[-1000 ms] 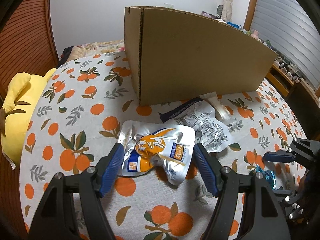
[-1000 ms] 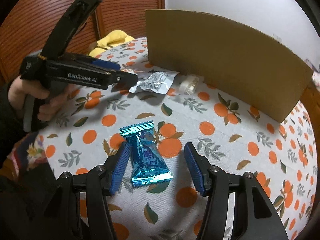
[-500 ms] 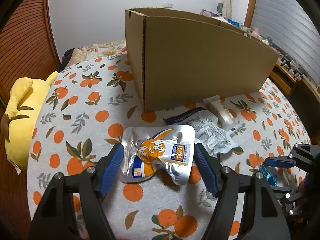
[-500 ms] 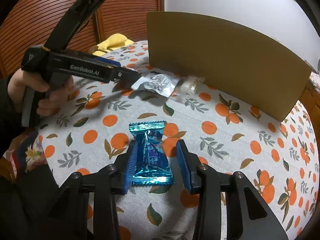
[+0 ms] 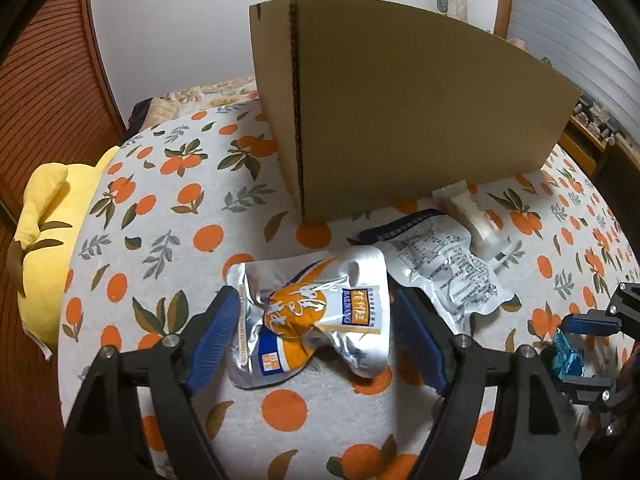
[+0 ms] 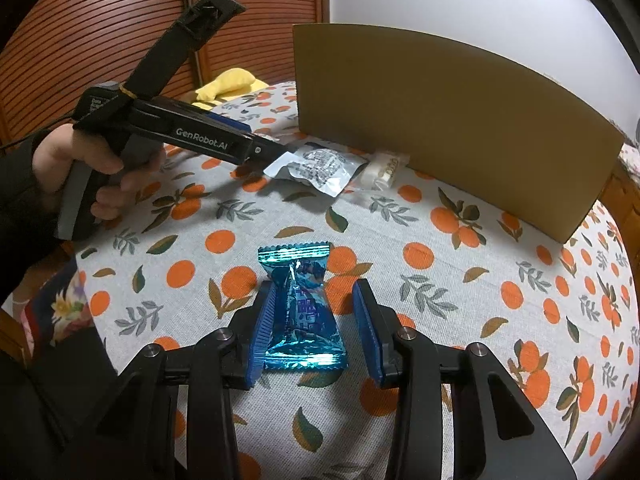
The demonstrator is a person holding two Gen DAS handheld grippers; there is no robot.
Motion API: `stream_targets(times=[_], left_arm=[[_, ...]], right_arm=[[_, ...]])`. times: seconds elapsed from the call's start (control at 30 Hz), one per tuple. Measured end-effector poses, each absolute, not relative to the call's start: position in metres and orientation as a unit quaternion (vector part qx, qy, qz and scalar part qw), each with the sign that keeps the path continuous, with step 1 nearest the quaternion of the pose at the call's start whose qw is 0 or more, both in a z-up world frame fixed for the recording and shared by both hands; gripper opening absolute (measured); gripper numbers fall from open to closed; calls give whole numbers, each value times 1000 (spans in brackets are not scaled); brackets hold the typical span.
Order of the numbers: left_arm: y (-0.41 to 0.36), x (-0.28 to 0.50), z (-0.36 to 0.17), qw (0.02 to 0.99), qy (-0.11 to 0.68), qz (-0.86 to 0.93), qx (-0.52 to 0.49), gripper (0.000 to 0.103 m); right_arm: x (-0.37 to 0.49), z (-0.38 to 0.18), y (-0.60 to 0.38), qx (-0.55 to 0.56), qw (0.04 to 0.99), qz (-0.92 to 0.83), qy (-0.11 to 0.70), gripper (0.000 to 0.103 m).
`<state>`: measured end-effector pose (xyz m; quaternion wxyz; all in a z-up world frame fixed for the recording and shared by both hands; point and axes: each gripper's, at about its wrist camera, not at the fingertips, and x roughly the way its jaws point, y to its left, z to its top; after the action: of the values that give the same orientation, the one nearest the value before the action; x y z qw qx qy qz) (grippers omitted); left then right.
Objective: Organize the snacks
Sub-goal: 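Grasp the silver-orange pouch with the left tool while the right tool grasps the blue candy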
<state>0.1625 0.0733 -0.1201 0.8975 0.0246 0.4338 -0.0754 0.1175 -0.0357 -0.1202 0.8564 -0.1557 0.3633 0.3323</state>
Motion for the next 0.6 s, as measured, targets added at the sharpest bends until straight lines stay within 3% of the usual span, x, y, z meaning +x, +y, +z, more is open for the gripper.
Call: stream_targets(times=[0.13, 0.17, 0.2, 0.6], left_arm=[[76, 160, -117, 899, 431, -79, 19, 67], [77, 158, -116, 898, 431, -84, 16, 58], [77, 156, -114, 899, 429, -92, 16, 55], [74, 131, -102, 897, 428, -115, 13, 54]], right_arm=[[118, -120, -36, -156, 856, 332, 364, 39], [118, -120, -36, -155, 856, 332, 364, 39], [118, -120, -35, -155, 856, 332, 364, 39], [118, -121, -36, -155, 856, 333, 364, 39]])
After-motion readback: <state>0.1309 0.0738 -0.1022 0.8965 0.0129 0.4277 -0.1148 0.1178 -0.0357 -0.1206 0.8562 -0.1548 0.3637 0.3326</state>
